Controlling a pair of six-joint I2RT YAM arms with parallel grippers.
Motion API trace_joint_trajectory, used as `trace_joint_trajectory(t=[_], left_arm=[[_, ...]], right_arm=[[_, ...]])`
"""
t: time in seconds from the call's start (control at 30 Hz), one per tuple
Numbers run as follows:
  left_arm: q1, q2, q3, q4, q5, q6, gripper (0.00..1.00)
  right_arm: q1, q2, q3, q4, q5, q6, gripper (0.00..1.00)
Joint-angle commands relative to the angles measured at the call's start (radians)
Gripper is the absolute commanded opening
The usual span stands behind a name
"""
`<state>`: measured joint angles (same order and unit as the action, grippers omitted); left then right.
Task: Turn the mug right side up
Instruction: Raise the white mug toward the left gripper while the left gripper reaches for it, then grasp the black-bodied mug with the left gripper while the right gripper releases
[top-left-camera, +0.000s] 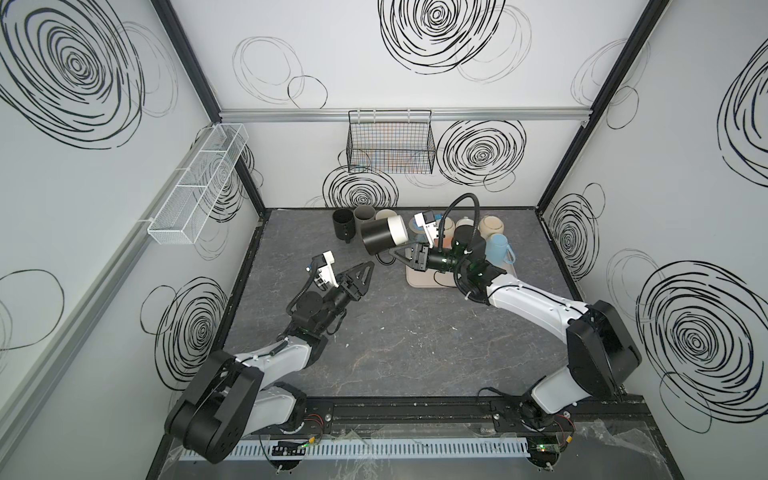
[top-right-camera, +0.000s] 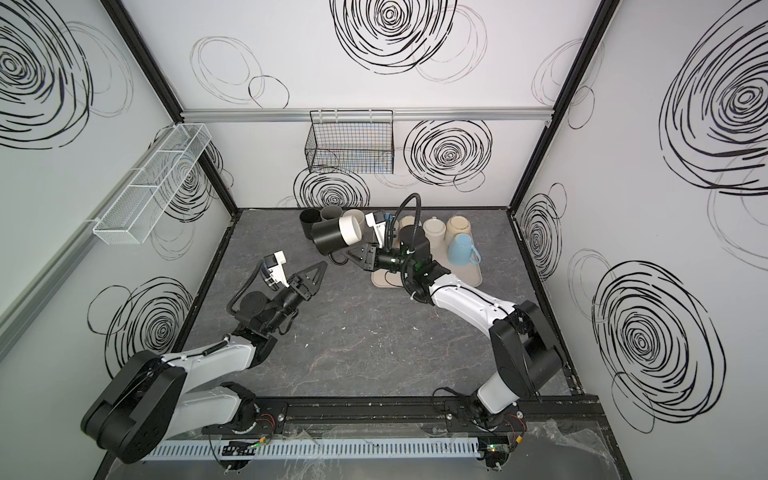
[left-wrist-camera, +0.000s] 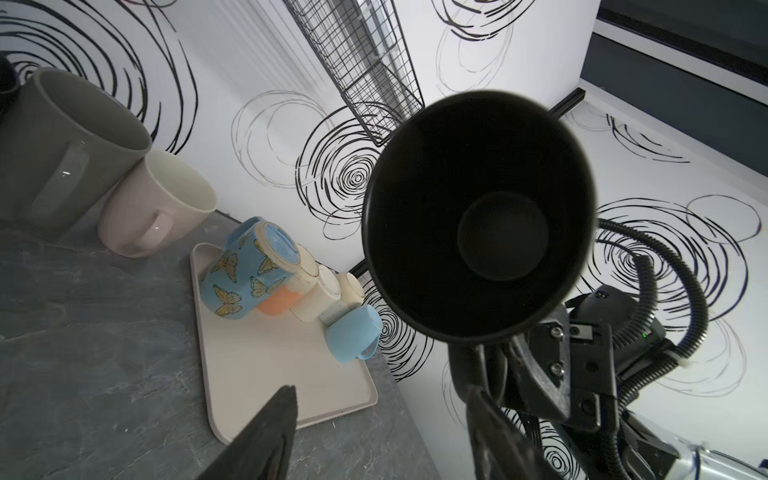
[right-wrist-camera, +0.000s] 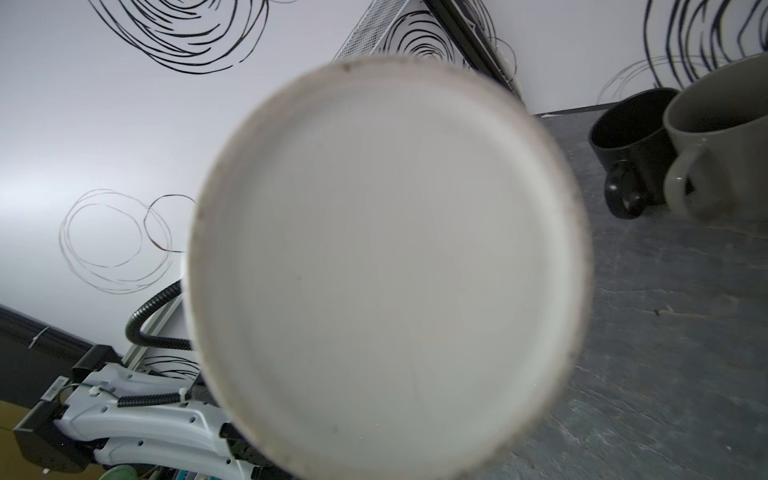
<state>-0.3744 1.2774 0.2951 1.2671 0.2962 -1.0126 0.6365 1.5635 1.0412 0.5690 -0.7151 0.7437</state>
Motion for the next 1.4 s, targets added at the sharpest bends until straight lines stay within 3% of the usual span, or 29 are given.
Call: trace_joint_trajectory(t=[0.0,0.57,0.77,0.93,1.07,1.1,1.27,1.37], left_arm=[[0.01,0.048,0.007,0.298,0.076,-0.119,0.63],[0.012,0.085,0.093,0.356,0.118,-0.167,0.54],[0.014,0.074,0.133,0.342,0.143,-0.184,0.39],[0.018,0.049,0.162,0.29,0.165,-0.186,0.21],[0.026,0.034,0.182,0.247,0.181,-0.169,0.0],[0.029,0.033,0.184,0.244,0.182,-0.166,0.0],[0.05,0.021,0.181,0.207,0.195,-0.155,0.0],[0.066,0.01,0.167,0.183,0.19,-0.152,0.0]], right_arm=[[0.012,0.003,0.062,0.194,-0.034,0.042,0.0],[0.043,0.08,0.098,0.285,-0.052,0.121,0.0],[0.047,0.103,0.112,0.294,-0.053,0.129,0.0],[0.051,0.113,0.117,0.281,-0.055,0.123,0.0],[0.05,0.112,0.104,0.272,-0.043,0.114,0.0],[0.049,0.11,0.101,0.268,-0.039,0.111,0.0],[0.042,0.092,0.122,0.149,-0.023,0.037,0.22],[0.035,0.072,0.139,0.049,0.001,-0.028,0.29]])
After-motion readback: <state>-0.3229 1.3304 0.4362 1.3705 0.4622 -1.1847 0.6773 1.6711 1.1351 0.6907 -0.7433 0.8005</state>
